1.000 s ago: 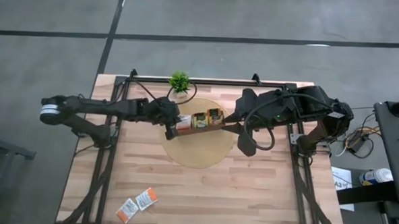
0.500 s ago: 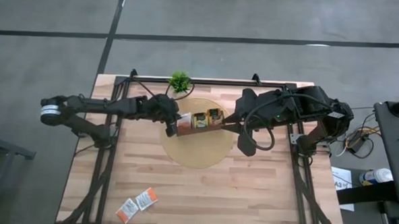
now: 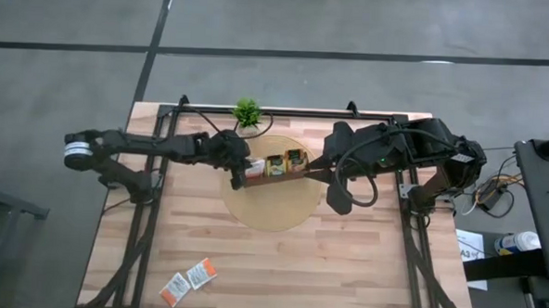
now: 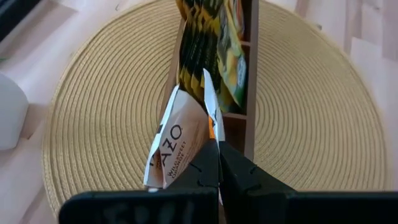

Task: Pick & Place Tea
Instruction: Put the white tea bag into the left section of the wooden organizer

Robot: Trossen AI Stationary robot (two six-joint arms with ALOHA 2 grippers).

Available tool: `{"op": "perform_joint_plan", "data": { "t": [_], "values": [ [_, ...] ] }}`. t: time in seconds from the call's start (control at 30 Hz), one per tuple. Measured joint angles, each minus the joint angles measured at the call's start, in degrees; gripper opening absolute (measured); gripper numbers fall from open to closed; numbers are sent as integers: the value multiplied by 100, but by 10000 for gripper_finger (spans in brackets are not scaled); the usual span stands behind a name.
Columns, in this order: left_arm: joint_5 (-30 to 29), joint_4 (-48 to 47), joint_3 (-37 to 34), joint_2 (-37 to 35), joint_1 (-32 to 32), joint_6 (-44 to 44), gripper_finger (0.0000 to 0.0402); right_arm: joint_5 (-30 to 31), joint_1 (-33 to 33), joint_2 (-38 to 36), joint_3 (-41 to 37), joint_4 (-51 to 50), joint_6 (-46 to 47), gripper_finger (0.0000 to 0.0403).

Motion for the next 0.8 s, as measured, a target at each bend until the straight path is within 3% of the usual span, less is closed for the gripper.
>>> {"op": "perform_joint_plan", "data": {
  "t": [0.33, 0.8],
  "values": [
    [-22, 44, 0, 167, 4, -4, 9, 0, 0, 0, 0, 0, -34, 76],
    [-38, -24, 68, 240, 4, -33, 119, -2, 0, 0, 0, -2, -151, 69]
  ]
}}
